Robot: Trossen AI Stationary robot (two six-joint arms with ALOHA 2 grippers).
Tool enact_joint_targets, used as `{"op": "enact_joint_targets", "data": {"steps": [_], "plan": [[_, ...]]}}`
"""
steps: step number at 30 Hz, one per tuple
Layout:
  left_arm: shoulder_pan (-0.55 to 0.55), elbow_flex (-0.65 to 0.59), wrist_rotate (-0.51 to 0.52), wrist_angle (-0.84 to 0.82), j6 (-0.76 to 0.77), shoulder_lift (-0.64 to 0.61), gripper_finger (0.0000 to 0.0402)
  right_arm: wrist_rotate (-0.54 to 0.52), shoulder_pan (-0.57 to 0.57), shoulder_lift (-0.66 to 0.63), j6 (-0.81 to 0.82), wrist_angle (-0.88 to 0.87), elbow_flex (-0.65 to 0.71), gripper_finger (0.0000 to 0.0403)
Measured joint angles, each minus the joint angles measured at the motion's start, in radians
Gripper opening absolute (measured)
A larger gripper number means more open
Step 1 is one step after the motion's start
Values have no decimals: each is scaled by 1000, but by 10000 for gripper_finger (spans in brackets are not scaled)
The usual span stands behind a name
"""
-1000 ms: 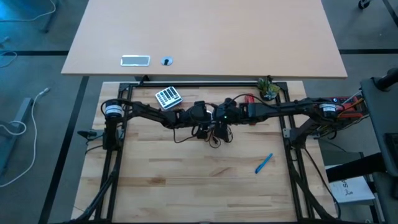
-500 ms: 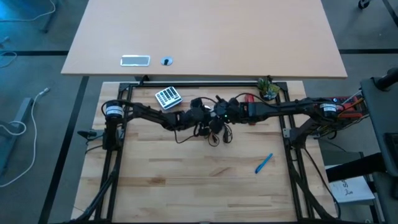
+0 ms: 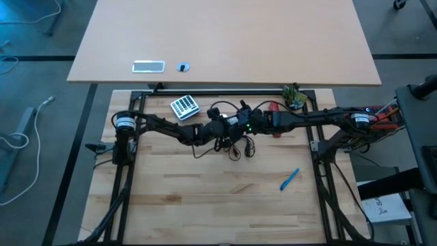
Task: Screw lightbulb
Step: Insert the white lightbulb into the silver lamp
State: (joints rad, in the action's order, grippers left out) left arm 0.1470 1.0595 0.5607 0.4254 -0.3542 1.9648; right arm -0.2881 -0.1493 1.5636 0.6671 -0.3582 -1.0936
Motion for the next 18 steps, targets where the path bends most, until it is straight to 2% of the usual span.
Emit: {"op": "enact_joint_targets", "data": {"steps": [6, 9, 13, 18], "plan": [[0, 3, -32, -17, 14, -2, 158, 7, 0, -14, -67, -14, 1, 273], [2, 5, -47, -34, 19, -4, 158, 7, 0, -30, -115, -20, 4, 297], [5, 7, -81, -41, 35, -8, 158, 11, 1, -61, -156, -34, 5, 304], [10, 7, -97, -56, 39, -8, 158, 24, 7, -84, -193, -65, 5, 290]]}}
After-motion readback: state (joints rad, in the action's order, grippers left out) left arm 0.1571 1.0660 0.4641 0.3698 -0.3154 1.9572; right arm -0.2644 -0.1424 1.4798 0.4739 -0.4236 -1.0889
